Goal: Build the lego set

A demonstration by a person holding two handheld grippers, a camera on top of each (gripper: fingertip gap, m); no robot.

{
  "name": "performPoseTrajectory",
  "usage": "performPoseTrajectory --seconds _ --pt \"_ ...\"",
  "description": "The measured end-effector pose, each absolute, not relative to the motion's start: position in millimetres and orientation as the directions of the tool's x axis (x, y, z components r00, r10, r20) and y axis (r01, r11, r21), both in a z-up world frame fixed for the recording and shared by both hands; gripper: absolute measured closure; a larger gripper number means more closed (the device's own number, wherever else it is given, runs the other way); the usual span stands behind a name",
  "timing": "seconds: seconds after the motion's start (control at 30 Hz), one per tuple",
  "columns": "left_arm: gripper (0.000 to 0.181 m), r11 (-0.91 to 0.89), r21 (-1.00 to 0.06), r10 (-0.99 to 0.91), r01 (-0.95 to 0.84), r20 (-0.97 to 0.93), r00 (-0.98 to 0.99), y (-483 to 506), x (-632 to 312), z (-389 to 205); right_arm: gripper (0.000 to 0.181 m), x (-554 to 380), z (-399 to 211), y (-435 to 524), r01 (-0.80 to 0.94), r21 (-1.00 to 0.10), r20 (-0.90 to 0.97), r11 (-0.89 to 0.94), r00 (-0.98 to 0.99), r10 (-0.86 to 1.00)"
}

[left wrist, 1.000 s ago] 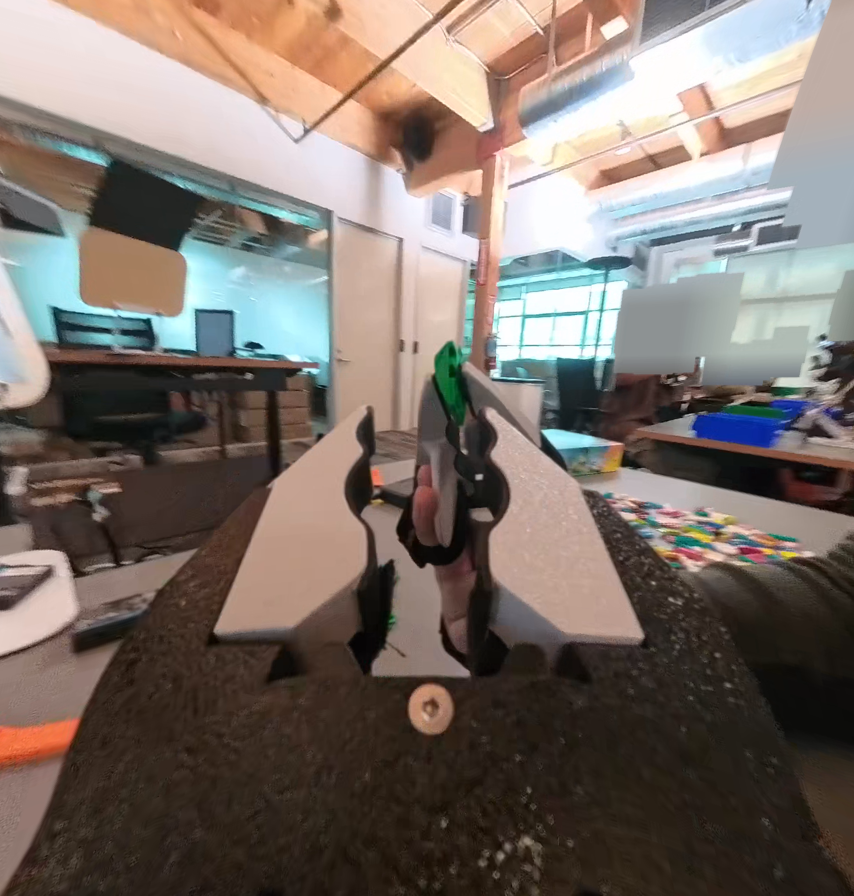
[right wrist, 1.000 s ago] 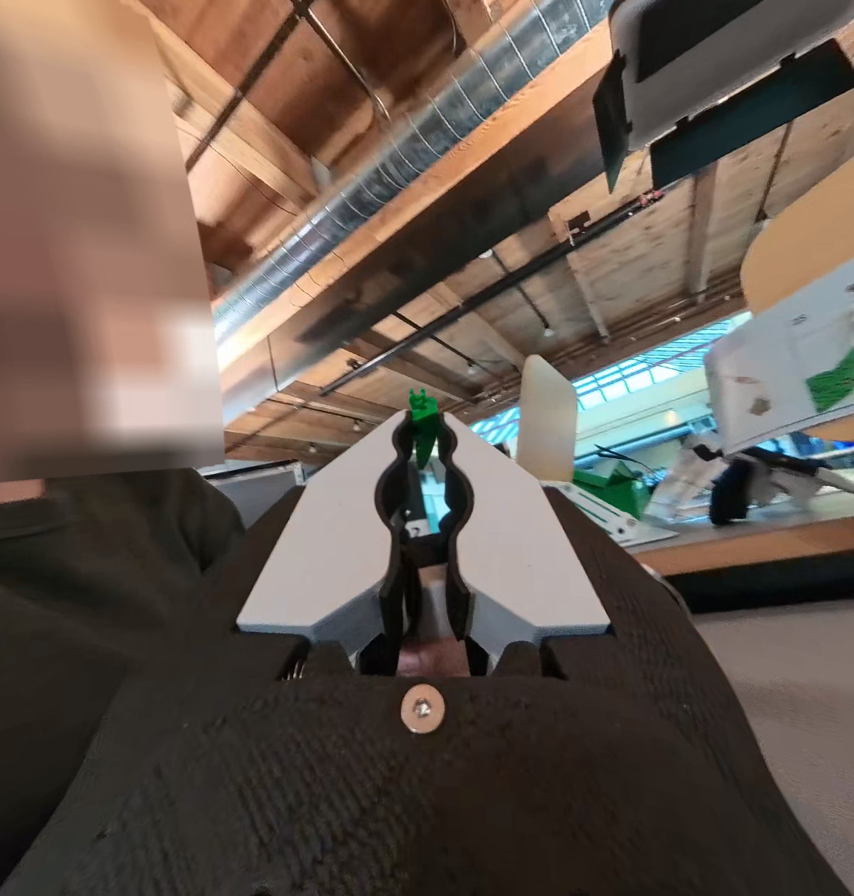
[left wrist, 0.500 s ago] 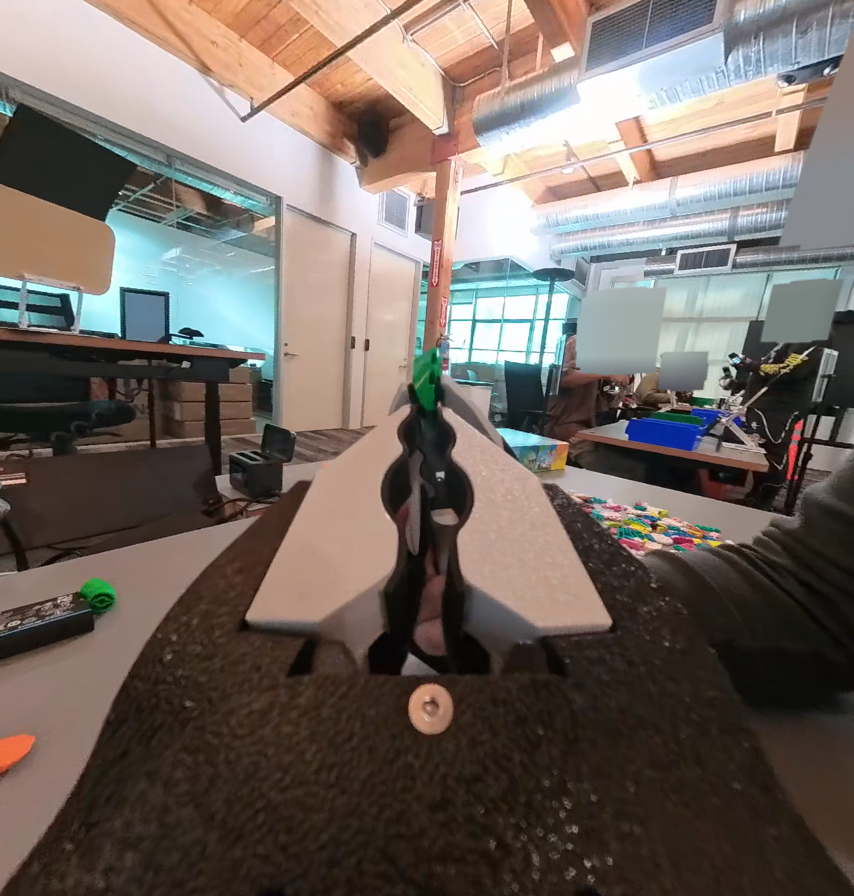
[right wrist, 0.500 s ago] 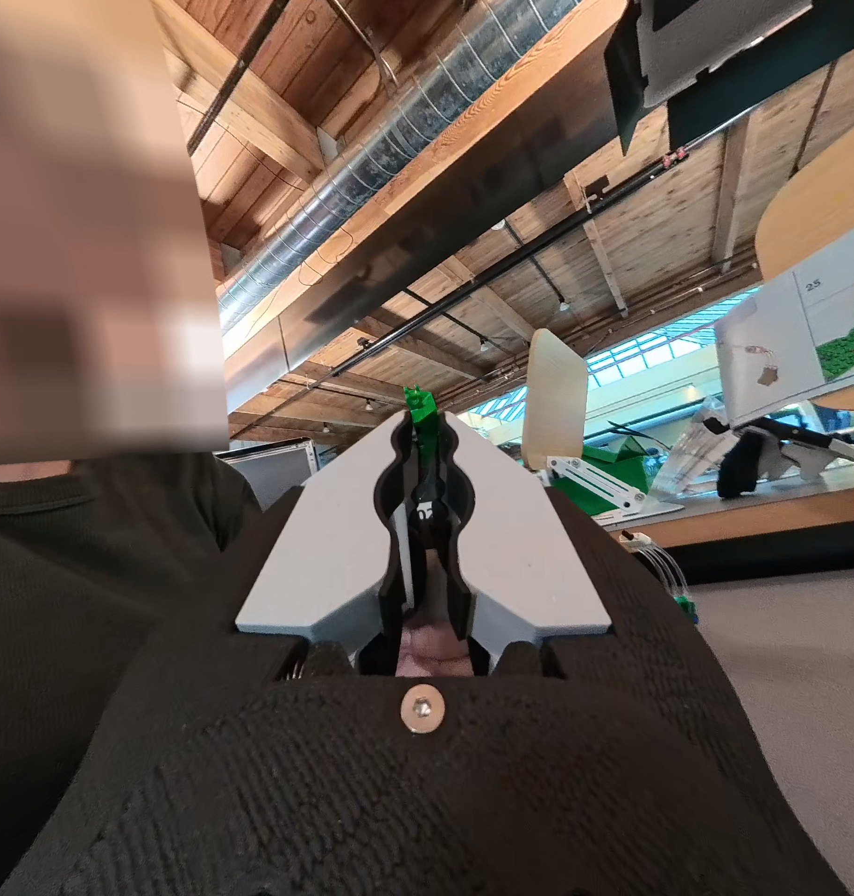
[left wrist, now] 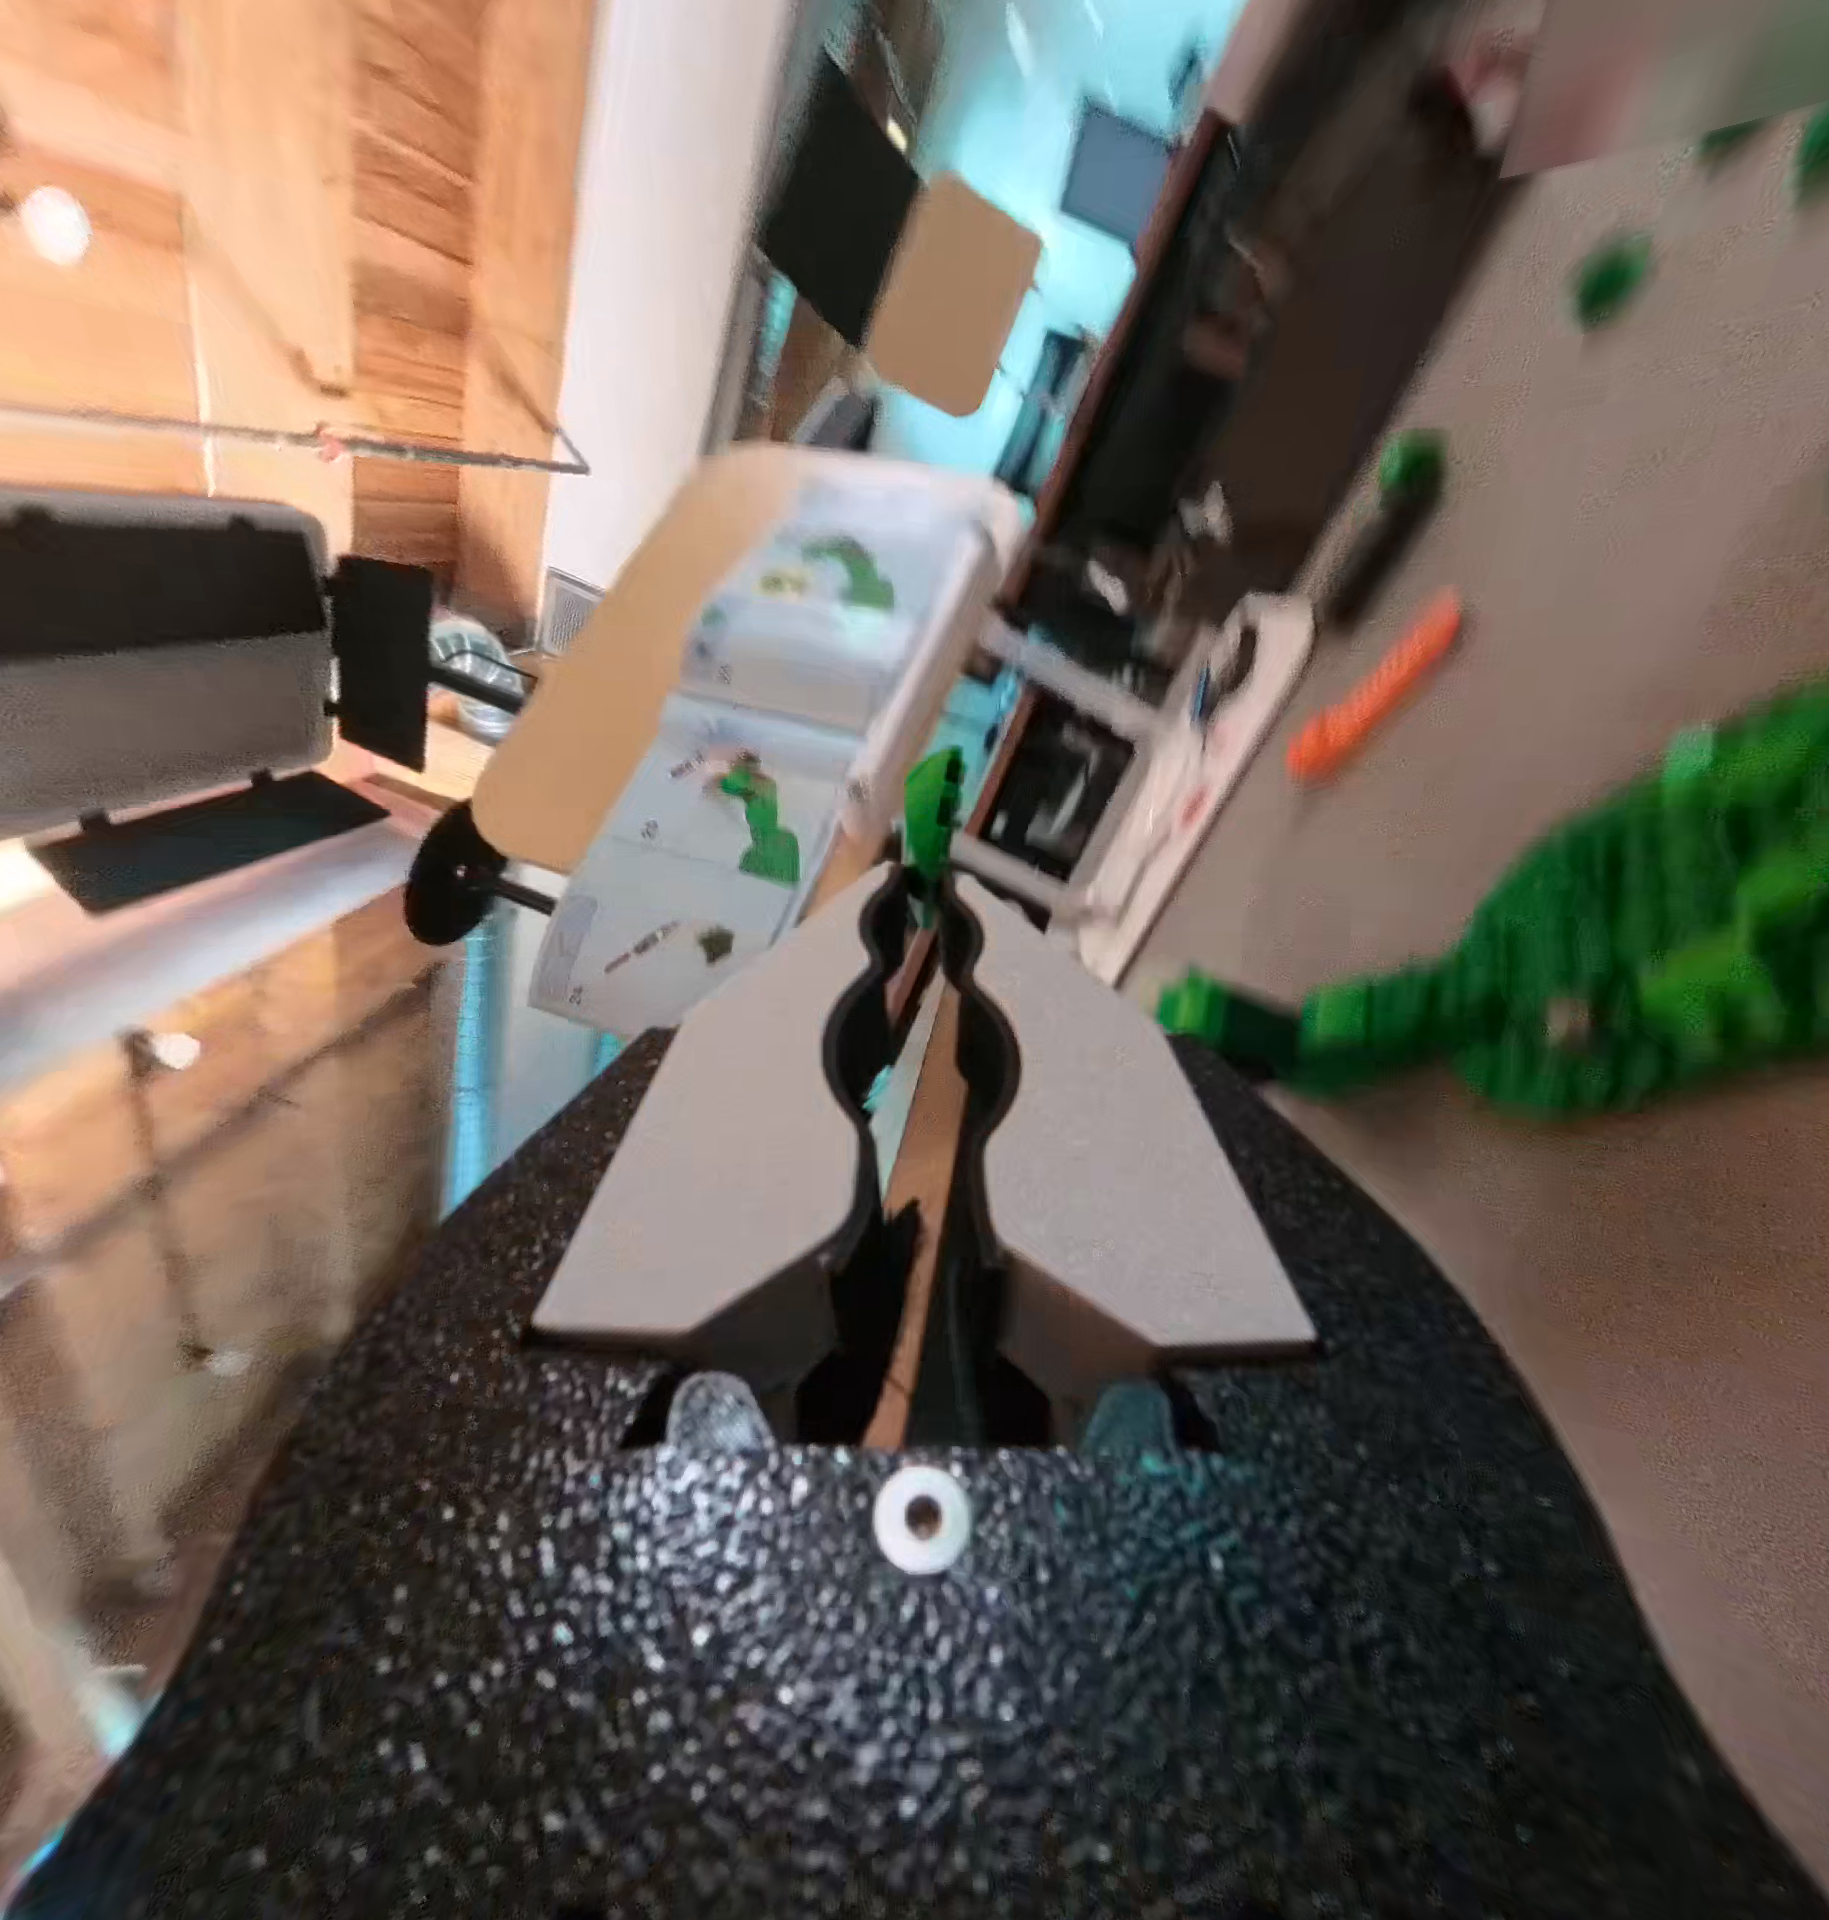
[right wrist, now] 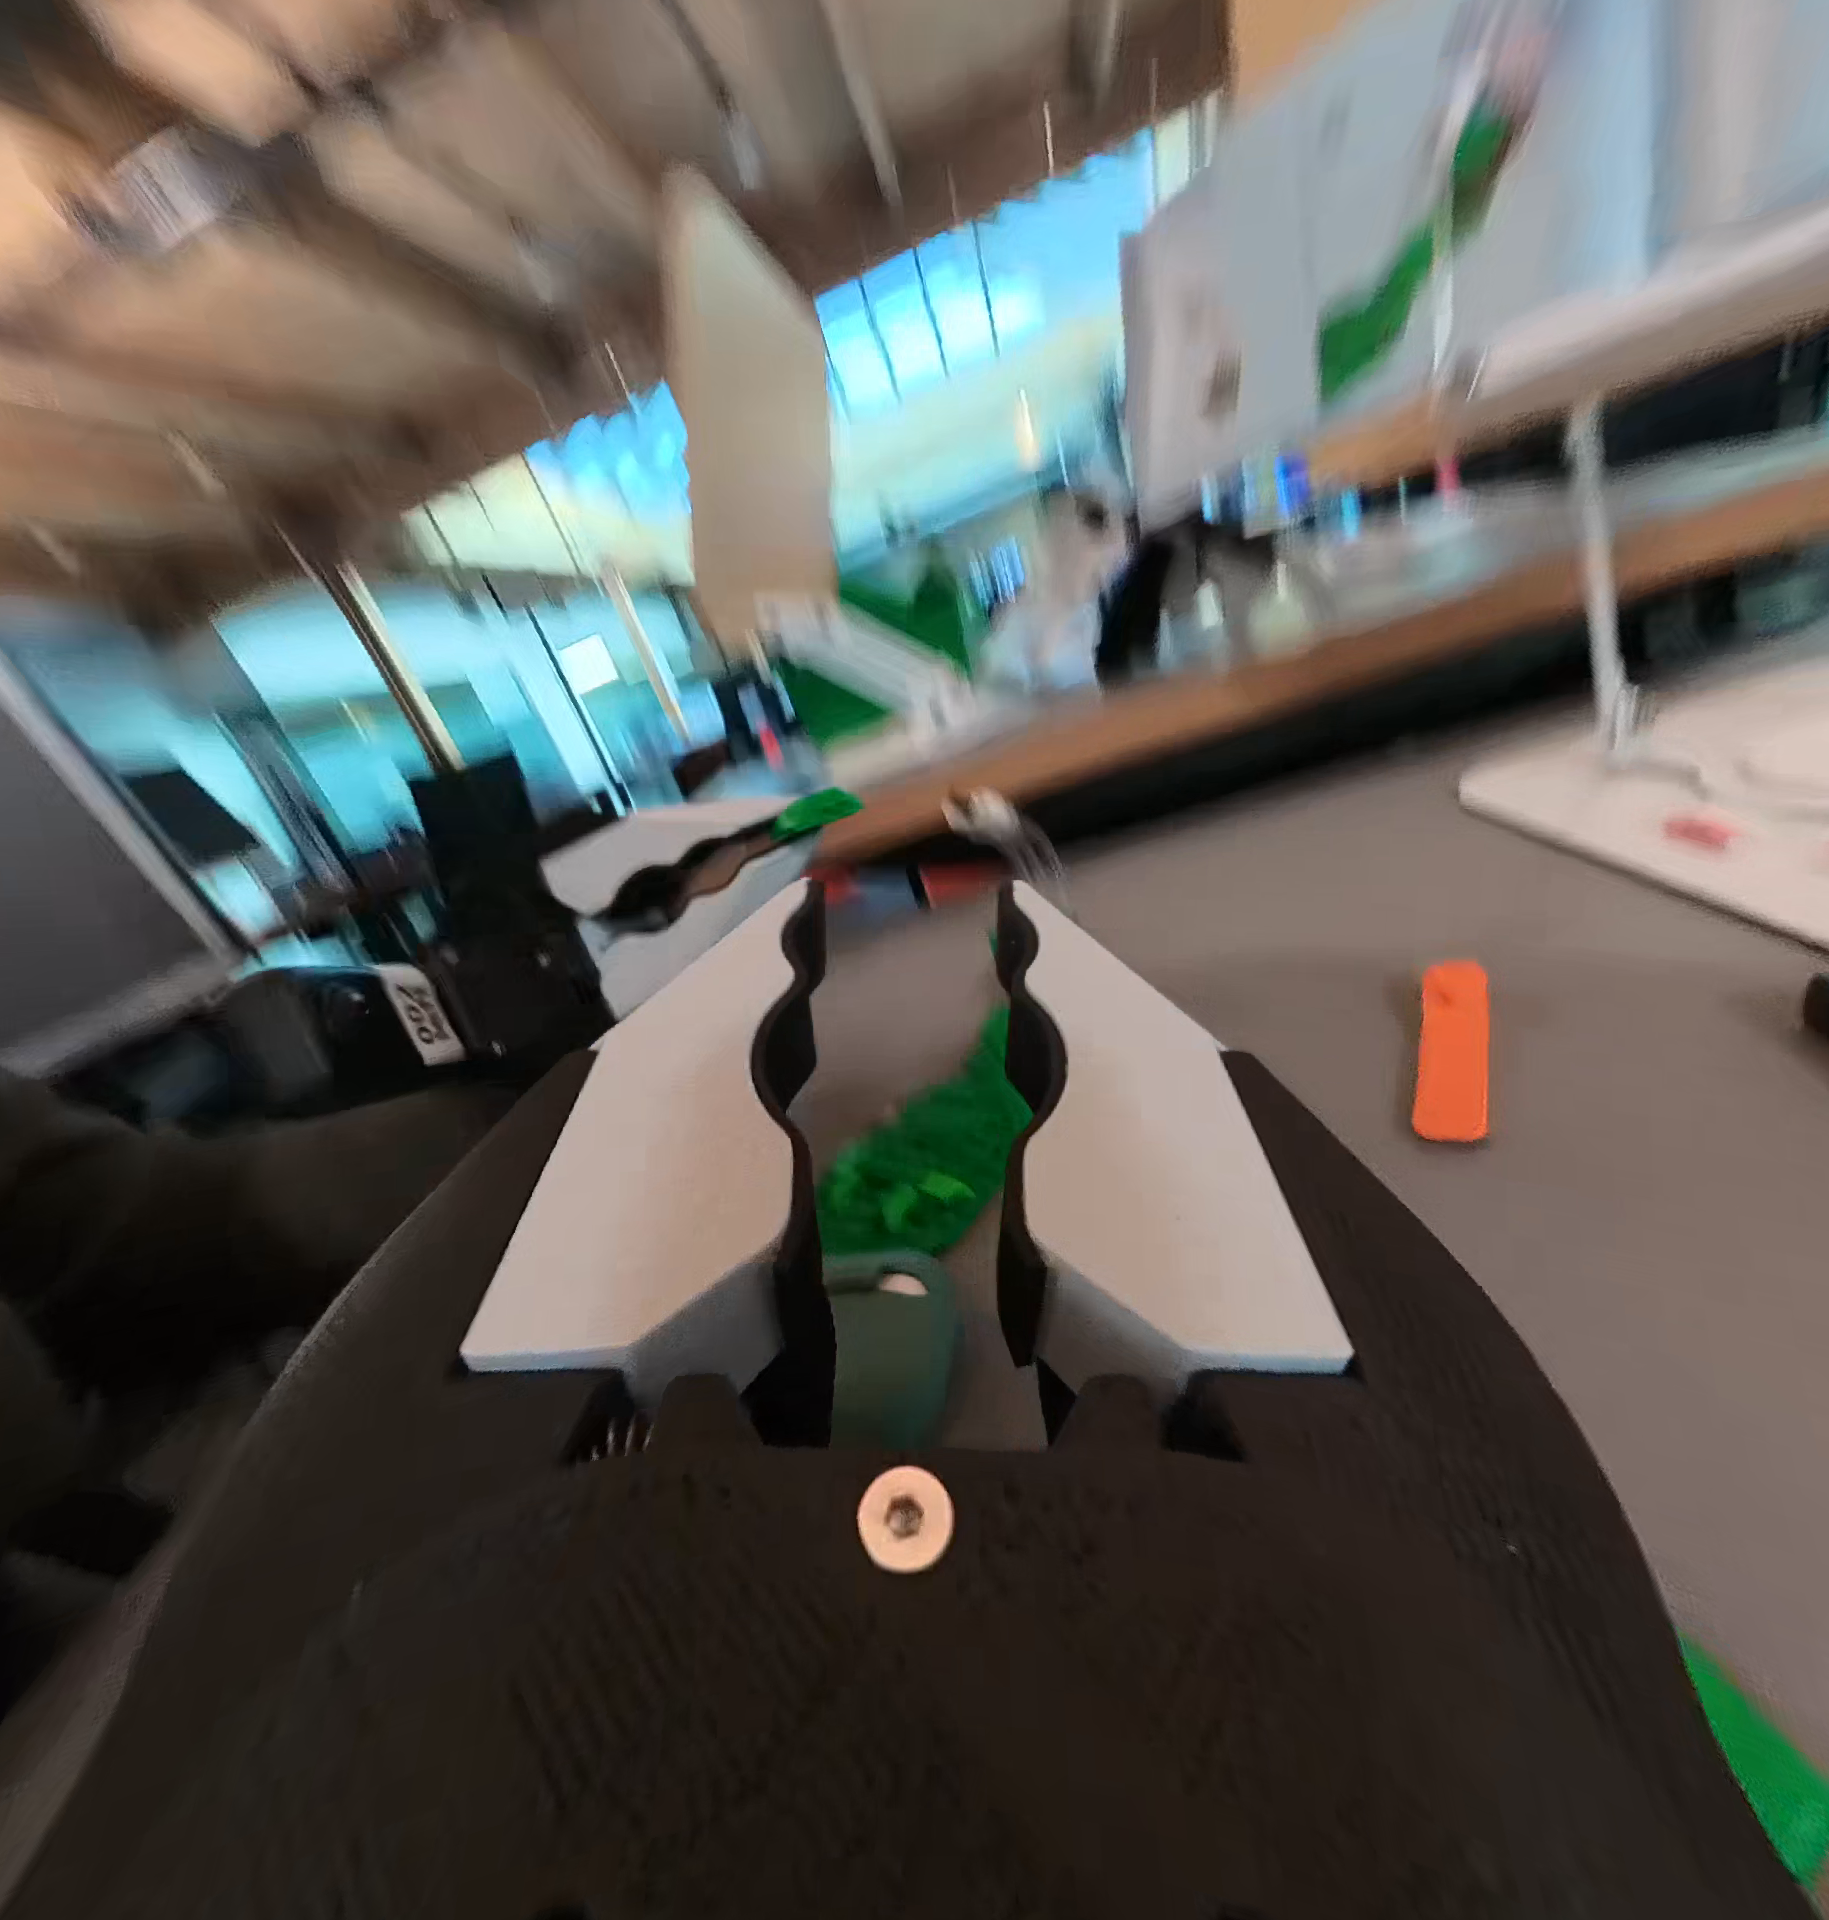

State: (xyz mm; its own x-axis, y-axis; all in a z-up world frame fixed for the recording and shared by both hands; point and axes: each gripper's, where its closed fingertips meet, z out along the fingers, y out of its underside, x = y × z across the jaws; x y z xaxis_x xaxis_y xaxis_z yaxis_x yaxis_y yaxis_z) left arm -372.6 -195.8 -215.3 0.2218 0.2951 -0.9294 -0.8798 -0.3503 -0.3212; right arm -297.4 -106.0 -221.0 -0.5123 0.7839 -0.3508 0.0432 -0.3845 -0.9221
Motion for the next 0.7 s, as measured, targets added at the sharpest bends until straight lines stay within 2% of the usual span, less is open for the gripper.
performPoseTrajectory --seconds 0.07,0.2,0.37,0.43,0.5,0.63,0.7 --pt "0.178 -0.426 -0.185 0.193 -0.886 -0.975 0.111 -198.7 -388.6 -236.8 0.144 -320.4 -235.4 -121.0 0.166 -0.950 -0.312 -0.264 -0.515 0.799" --pt "0.178 -0.477 -0.074 0.092 -0.876 -0.995 0.034 -204.6 -420.7 -259.2 0.137 -366.8 -259.3 -147.5 0.343 -0.938 -0.260 -0.054 -0.590 0.764" --pt "0.178 -0.464 -0.115 0.090 -0.878 -0.993 0.082 -205.7 -437.2 -268.2 0.121 -412.4 -288.9 -162.8 0.397 -0.911 -0.190 0.111 -0.642 0.742" --pt "0.178 -0.456 -0.093 0.058 -0.885 -0.996 0.075 -203.7 -437.7 -275.5 0.116 -418.9 -292.0 -169.3 0.399 -0.907 -0.193 0.134 -0.677 0.710" --pt "0.178 -0.444 -0.064 0.026 -0.894 -0.998 0.058 -201.8 -437.8 -281.2 0.115 -426.1 -288.3 -170.7 0.360 -0.920 -0.160 0.158 -0.710 0.686" --pt "0.178 -0.437 -0.103 0.045 -0.894 -0.995 0.092 -201.1 -440.6 -279.6 0.111 -421.4 -298.4 -176.3 0.311 -0.890 -0.078 0.332 -0.824 0.562" --pt "0.178 -0.431 -0.111 0.046 -0.895 -0.994 0.101 -200.6 -439.6 -279.9 0.111 -423.7 -295.5 -179.0 0.249 -0.900 -0.040 0.357 -0.864 0.502"
